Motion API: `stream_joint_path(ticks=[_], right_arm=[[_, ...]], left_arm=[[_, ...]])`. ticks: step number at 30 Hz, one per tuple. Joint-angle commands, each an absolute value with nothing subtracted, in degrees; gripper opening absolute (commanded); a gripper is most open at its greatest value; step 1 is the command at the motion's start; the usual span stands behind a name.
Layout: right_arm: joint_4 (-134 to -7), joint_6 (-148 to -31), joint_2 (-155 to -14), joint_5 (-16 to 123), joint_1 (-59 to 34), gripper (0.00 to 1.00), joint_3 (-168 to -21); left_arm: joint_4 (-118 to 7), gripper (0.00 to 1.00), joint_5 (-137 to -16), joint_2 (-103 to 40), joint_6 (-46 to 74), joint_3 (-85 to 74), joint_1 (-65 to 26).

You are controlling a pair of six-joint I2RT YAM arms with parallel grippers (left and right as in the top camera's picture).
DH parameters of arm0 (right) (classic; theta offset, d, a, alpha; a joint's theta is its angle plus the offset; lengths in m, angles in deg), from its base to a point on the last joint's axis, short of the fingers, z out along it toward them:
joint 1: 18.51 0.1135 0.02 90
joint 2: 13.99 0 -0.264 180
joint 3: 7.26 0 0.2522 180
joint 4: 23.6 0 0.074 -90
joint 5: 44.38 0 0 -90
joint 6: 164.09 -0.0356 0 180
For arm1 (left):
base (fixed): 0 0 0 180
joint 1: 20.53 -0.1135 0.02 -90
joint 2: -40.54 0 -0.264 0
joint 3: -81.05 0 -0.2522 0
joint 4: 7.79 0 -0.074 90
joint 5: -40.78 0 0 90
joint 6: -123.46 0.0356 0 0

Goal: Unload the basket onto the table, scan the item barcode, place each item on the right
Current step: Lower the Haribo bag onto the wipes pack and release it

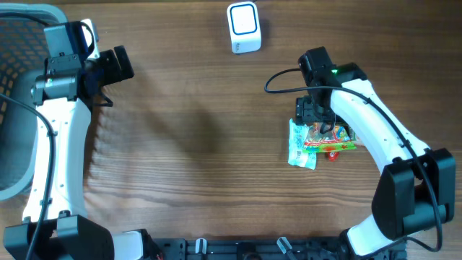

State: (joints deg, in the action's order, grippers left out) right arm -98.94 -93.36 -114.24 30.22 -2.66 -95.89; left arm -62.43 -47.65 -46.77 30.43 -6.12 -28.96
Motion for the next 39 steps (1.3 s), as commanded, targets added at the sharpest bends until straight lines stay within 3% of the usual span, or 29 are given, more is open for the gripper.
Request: stream_joint_path(ticks=[1, 9, 23, 39], right_arm=[[-97.63, -90.91, -114.1, 31.12, -2.74, 0.99, -96.37], [-104.97, -89.1, -113.71, 35.38, -2.74, 1.0, -112.8], [-88.19, -89.12, -113.89, 35.4, -2.74, 1.0, -112.87], [-87.86, -89.14, -113.89, 35.4, -2.74, 1.0, -112.87]], left_arm=[[-62.3, 1.0, -48.11, -46.25, 31.33, -5.69, -29.44], [-62.3, 1.0, -48.14, -46.25, 31.33, -5.69, -29.44], [-62.3, 1.0, -48.14, -46.25, 31.33, -5.69, -29.44], [-62.3, 1.0, -48.11, -46.25, 31.33, -5.69, -29.44]])
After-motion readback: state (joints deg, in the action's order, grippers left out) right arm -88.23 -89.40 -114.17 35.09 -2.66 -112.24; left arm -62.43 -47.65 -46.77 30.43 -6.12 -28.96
